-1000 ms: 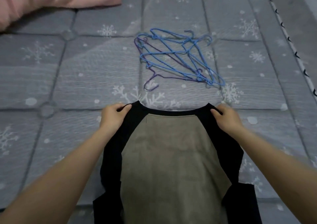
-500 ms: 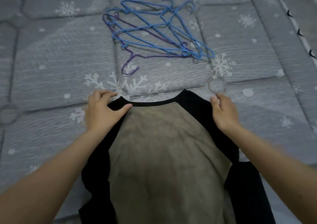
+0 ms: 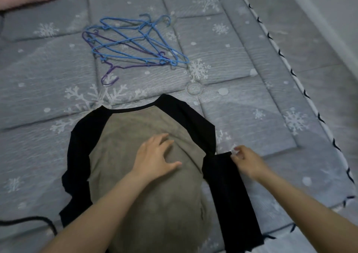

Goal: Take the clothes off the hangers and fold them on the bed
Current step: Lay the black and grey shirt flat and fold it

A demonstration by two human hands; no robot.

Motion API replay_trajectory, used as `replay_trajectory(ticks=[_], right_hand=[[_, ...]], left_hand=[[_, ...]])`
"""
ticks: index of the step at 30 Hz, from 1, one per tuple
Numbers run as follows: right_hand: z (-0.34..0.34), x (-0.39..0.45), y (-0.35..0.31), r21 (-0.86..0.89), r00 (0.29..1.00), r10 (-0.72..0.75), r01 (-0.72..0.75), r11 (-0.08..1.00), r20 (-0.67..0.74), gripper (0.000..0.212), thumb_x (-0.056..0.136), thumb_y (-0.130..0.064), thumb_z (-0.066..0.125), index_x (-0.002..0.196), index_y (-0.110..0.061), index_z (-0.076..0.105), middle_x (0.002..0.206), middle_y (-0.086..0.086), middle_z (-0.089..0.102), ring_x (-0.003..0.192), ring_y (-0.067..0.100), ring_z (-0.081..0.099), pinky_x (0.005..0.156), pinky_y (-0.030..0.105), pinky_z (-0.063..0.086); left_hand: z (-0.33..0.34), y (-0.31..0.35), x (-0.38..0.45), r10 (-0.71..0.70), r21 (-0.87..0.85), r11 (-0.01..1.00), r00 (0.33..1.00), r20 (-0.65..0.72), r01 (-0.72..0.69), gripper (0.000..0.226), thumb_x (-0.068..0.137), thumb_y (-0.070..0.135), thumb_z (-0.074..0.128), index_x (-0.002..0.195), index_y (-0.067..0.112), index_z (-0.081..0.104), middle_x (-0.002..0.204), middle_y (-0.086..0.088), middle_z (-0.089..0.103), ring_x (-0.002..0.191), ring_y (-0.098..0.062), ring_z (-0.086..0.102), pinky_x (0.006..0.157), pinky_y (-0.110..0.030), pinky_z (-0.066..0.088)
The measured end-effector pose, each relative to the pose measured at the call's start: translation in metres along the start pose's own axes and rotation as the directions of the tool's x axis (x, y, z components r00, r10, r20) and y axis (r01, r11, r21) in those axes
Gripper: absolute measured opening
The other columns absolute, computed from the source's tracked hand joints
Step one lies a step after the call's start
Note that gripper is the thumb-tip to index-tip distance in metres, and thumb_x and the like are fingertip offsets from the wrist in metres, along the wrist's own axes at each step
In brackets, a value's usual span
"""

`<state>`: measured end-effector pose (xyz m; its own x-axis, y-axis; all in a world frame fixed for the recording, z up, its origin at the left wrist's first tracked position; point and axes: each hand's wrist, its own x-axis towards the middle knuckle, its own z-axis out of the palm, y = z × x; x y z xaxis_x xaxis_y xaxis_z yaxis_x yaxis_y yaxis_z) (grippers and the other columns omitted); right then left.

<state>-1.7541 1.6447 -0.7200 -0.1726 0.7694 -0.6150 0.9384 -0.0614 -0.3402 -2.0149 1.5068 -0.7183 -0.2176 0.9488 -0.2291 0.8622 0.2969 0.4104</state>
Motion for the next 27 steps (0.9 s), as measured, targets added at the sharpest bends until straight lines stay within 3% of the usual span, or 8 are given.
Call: replay_trajectory(ticks=[4, 7, 11, 17, 19, 22, 24, 27], right_hand=[[0.012, -0.037, 0.054, -0.022, 0.995, 0.064, -0.062, 0.998, 0.082, 0.02, 0.09, -0.029, 0.059, 0.101, -0.013, 0.054, 0.095, 0.005, 0.061, 0.087, 0.019, 0.058, 0.079, 0.03, 0.045], [0.022, -0.062, 0.083, -0.065, 0.992, 0.1, -0.096, 0.993, 0.073, 0.028, 0.084, -0.042, 0.064, 0.085, -0.018, 0.047, 0.086, 0.001, 0.058, 0.079, 0.017, 0.056, 0.069, 0.028, 0.042], [0.035, -0.08, 0.097, -0.119, 0.989, 0.093, -0.08, 0.99, 0.114, 0.044, 0.074, -0.052, 0.069, 0.09, -0.019, 0.045, 0.081, -0.006, 0.054, 0.075, 0.012, 0.053, 0.06, 0.027, 0.038], [0.035, -0.074, 0.113, -0.022, 0.989, -0.02, 0.024, 0.999, 0.147, 0.019, 0.089, -0.032, 0.06, 0.083, -0.016, 0.052, 0.075, -0.005, 0.052, 0.072, 0.012, 0.052, 0.055, 0.022, 0.034], [0.027, -0.071, 0.114, 0.135, 0.996, -0.018, 0.006, 0.991, 0.089, 0.02, 0.093, -0.027, 0.055, 0.077, -0.022, 0.044, 0.074, -0.007, 0.049, 0.069, 0.01, 0.048, 0.052, 0.017, 0.031], [0.004, -0.064, 0.11, 0.289, 0.999, 0.024, -0.016, 0.957, -0.024, 0.024, 0.095, -0.025, 0.05, 0.075, -0.022, 0.039, 0.073, -0.003, 0.051, 0.068, 0.01, 0.049, 0.054, 0.019, 0.032], [-0.014, -0.057, 0.105, 0.268, 0.996, 0.024, -0.001, 0.963, -0.084, 0.02, 0.095, -0.027, 0.05, 0.079, -0.02, 0.041, 0.074, 0.0, 0.054, 0.072, 0.018, 0.053, 0.059, 0.028, 0.038], [-0.044, -0.046, 0.093, 0.185, 0.983, 0.003, 0.031, 0.982, -0.184, 0.014, 0.094, -0.028, 0.051, 0.088, -0.016, 0.046, 0.083, 0.008, 0.061, 0.082, 0.029, 0.058, 0.072, 0.037, 0.045]], left_hand=[[0.034, 0.045, -0.03, 0.076, 0.084, 0.993, 0.995, 0.062, -0.081, 0.071, 0.066, 0.067, 0.063, 0.122, 0.024, 0.06, 0.146, 0.0, 0.039, 0.134, -0.023, 0.038, 0.105, -0.039, 0.034], [0.06, 0.068, -0.044, 0.099, 0.124, 0.986, 0.992, 0.081, -0.109, 0.071, 0.064, 0.07, 0.056, 0.117, 0.022, 0.063, 0.144, -0.003, 0.042, 0.129, -0.026, 0.045, 0.101, -0.039, 0.04], [0.087, 0.081, -0.053, 0.051, 0.221, 0.969, 0.966, 0.254, -0.11, 0.082, 0.077, 0.066, 0.053, 0.145, 0.026, 0.03, 0.158, -0.002, 0.007, 0.145, -0.024, 0.006, 0.116, -0.041, 0.011], [0.094, 0.084, -0.054, 0.027, 0.278, 0.954, 0.96, 0.28, -0.108, 0.082, 0.081, 0.065, 0.05, 0.148, 0.028, 0.022, 0.159, -0.004, -0.002, 0.146, -0.026, -0.002, 0.118, -0.044, 0.007], [0.091, 0.086, -0.055, 0.022, 0.277, 0.955, 0.957, 0.29, -0.106, 0.08, 0.08, 0.068, 0.045, 0.147, 0.028, 0.026, 0.159, -0.004, 0.0, 0.145, -0.027, 0.0, 0.118, -0.044, 0.009], [0.082, 0.094, -0.051, 0.018, 0.223, 0.972, 0.968, 0.25, -0.076, 0.084, 0.071, 0.074, 0.028, 0.135, 0.024, 0.047, 0.154, -0.009, 0.024, 0.139, -0.031, 0.024, 0.113, -0.046, 0.024], [0.073, 0.099, -0.042, 0.031, 0.19, 0.98, 0.983, 0.18, -0.066, 0.073, 0.074, 0.072, 0.038, 0.124, 0.022, 0.057, 0.147, -0.008, 0.035, 0.131, -0.029, 0.035, 0.109, -0.043, 0.031], [0.056, 0.103, -0.024, 0.028, 0.166, 0.985, 0.989, 0.145, -0.052, 0.056, 0.081, 0.062, 0.051, 0.119, 0.021, 0.057, 0.143, -0.003, 0.035, 0.129, -0.022, 0.034, 0.106, -0.034, 0.032]])
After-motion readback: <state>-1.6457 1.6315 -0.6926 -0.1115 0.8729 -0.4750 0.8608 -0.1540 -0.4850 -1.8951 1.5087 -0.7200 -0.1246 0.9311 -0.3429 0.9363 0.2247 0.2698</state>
